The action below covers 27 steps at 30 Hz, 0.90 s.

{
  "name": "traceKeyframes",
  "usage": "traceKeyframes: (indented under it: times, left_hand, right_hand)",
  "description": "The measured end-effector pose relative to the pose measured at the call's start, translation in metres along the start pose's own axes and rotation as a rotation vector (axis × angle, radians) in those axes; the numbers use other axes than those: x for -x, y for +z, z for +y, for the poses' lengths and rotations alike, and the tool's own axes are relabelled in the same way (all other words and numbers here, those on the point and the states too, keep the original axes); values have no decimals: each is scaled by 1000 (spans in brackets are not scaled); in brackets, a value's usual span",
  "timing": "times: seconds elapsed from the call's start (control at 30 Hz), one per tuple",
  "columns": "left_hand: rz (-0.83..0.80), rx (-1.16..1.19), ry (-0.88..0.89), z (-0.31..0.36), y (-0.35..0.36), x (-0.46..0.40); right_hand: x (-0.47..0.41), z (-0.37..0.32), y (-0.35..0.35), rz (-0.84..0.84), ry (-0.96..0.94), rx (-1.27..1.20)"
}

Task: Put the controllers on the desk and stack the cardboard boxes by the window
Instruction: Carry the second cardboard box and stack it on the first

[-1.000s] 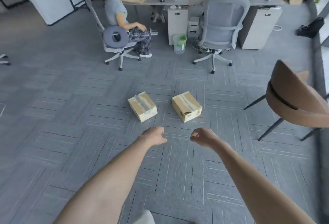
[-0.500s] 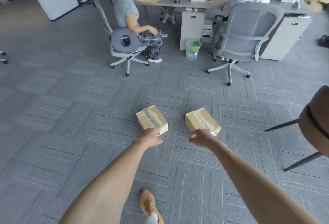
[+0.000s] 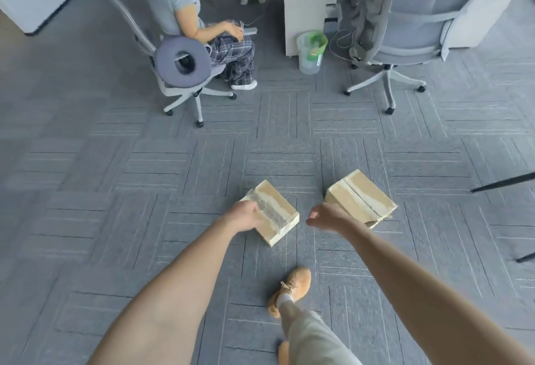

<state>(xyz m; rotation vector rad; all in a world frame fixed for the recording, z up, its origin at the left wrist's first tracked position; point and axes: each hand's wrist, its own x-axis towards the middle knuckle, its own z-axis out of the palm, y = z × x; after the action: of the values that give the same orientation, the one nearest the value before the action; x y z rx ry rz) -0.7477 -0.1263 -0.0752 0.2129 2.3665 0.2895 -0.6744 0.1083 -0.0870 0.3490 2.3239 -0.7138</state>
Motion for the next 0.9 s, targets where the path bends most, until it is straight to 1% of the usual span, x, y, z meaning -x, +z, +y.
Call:
traceKeyframes:
  times: [0.1, 0.2, 0.33, 0.43, 0.67, 0.8, 0.9]
  left_hand:
    - [-9, -30, 11, 0, -38, -39]
    - [-55, -85, 17, 1, -66, -77]
    - [-116, -88, 46, -1, -96, -129]
    - [-147, -131, 94, -8, -107, -161]
    - [-270, -283, 283, -53, -118, -236]
    - [-336, -415, 377, -95, -118, -270]
    - [-363, -470, 411, -124, -117, -288]
  right_hand:
    - [-46, -16, -21, 11, 28, -58]
    - [-79, -32, -39, 23, 65, -134]
    - [-109, -48, -53, 46, 135, -197]
    - [-122, -59, -50, 58, 189, -207]
    - [-144, -94, 3, 148, 420, -369]
    - [-152, -125, 57, 212, 538, -496]
    - [-155, -143, 103, 214, 599, -622]
